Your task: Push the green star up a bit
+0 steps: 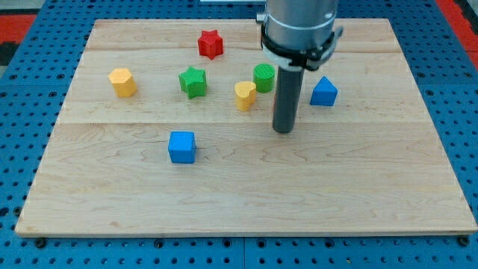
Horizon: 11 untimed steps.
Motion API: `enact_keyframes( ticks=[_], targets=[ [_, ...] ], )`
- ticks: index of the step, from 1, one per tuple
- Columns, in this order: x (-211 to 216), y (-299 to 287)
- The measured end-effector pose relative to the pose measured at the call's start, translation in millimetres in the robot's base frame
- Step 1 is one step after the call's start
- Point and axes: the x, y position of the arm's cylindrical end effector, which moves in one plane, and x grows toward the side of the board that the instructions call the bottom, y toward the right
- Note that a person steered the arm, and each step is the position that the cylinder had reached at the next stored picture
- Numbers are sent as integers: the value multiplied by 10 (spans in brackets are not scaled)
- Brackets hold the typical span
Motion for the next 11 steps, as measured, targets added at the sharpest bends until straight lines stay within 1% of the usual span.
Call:
enact_keyframes(
  ticks=[1,2,4,5,7,8,11],
  targets=[
    [429,-334],
    [310,-606],
    [164,-744],
    [-155,-1028],
    [-771,-1319],
    [-856,-1410],
    [-895,-1410]
  ],
)
